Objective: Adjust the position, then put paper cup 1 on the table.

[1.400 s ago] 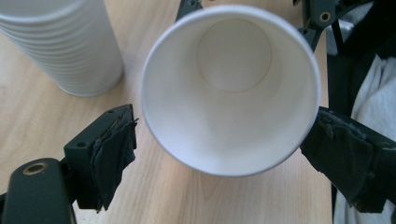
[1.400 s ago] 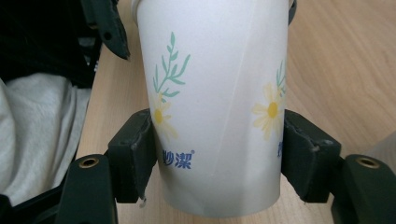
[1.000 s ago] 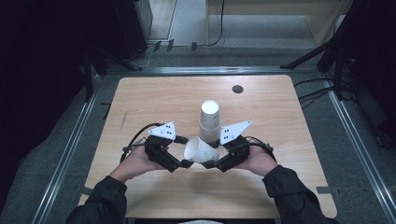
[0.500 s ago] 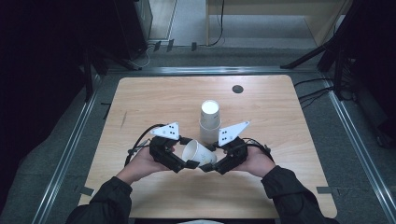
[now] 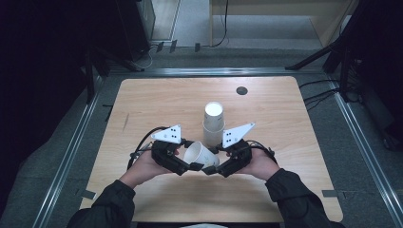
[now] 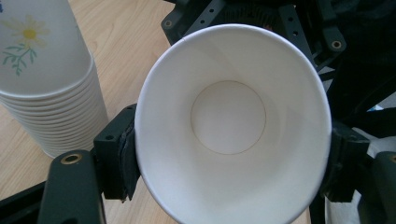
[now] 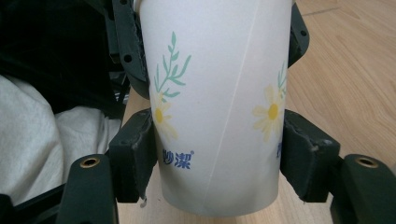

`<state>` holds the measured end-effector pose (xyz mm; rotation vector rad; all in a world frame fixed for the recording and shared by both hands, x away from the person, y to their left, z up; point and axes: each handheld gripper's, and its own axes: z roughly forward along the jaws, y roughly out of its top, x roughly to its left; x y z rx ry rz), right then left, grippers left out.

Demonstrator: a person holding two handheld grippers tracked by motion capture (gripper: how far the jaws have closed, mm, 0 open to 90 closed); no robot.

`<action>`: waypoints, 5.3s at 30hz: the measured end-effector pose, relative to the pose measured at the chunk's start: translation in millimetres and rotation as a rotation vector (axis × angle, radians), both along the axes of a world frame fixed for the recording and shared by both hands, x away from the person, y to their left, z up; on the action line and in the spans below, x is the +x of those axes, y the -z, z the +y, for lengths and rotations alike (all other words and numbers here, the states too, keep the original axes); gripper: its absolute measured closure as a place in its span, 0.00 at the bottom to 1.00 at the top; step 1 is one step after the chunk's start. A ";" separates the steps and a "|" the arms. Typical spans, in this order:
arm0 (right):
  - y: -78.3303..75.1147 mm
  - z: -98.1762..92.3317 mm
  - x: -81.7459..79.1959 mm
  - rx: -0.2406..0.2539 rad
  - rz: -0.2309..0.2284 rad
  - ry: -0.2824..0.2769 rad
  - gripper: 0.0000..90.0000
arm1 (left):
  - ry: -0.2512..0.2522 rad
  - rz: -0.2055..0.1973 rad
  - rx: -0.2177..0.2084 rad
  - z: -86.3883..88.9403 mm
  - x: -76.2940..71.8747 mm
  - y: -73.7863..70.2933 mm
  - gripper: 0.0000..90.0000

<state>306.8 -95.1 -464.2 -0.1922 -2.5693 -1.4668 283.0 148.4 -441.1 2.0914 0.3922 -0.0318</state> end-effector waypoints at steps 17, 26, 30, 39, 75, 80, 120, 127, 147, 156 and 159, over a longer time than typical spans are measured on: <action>15.3 1.9 3.3 -0.162 -0.008 0.074 0.23 | -0.066 0.004 0.069 17.4 5.3 -2.8 0.26; 15.7 -12.1 8.5 -0.212 -0.032 0.199 0.22 | -0.143 -0.005 0.131 31.5 10.8 -4.0 0.26; 13.3 -18.8 14.9 -0.184 -0.039 0.253 0.22 | -0.190 -0.016 0.172 40.8 15.4 -3.6 0.26; 13.4 -27.2 19.3 -0.176 -0.111 0.284 0.24 | -0.278 0.019 0.234 59.7 29.0 2.3 0.26; 19.9 -51.2 21.9 -0.203 -0.125 0.412 0.24 | -0.623 0.063 0.520 147.7 82.2 30.5 0.26; 20.6 -50.4 21.9 -0.209 -0.124 0.411 0.24 | -0.646 0.068 0.566 151.0 83.6 30.8 0.26; 20.7 -52.2 22.6 -0.213 -0.127 0.404 0.24 | -0.639 0.161 0.525 151.3 87.3 30.5 0.18; 20.5 -53.0 22.4 -0.217 -0.122 0.401 0.24 | -0.651 0.148 0.472 156.7 81.8 17.5 0.18; 19.5 -51.1 25.7 -0.209 -0.117 0.385 0.24 | -0.661 0.090 0.345 166.6 63.1 -16.2 0.17; 14.0 -52.8 29.6 -0.148 -0.082 0.425 0.22 | -0.611 0.092 0.287 156.0 58.7 -24.6 0.18; 10.8 -54.2 30.9 -0.114 -0.030 0.447 0.20 | -0.596 0.085 0.287 148.6 57.3 -26.3 0.18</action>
